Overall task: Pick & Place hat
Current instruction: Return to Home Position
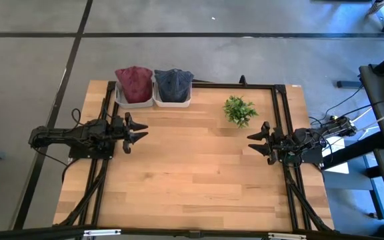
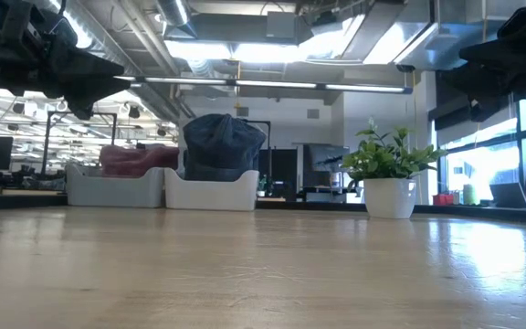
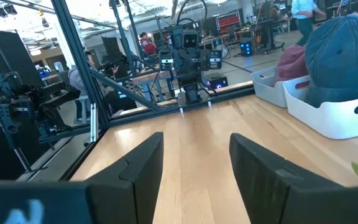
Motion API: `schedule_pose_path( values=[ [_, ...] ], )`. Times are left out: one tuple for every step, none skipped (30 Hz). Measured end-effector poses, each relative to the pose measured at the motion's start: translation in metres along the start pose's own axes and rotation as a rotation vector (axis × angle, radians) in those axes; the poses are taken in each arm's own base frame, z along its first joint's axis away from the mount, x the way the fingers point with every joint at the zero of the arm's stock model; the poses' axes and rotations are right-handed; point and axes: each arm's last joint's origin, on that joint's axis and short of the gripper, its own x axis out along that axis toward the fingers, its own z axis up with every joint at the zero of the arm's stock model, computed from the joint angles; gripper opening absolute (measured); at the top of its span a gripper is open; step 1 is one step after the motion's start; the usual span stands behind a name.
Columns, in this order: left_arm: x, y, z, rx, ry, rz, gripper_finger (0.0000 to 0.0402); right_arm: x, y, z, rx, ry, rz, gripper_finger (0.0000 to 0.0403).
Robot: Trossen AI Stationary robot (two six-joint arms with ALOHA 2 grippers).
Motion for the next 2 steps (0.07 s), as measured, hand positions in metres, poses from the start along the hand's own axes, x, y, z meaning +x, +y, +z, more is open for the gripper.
schedule_pose_path(
  values=[
    [0.0,0.0,0.0,0.0,0.0,0.0,0.0143,0.0,0.0,0.0,0.0,0.0,0.0,0.0185],
    [0.0,0.0,0.0,0.0,0.0,0.0,0.0143,0.0,0.0,0.0,0.001,0.0,0.0,0.0185]
  ],
)
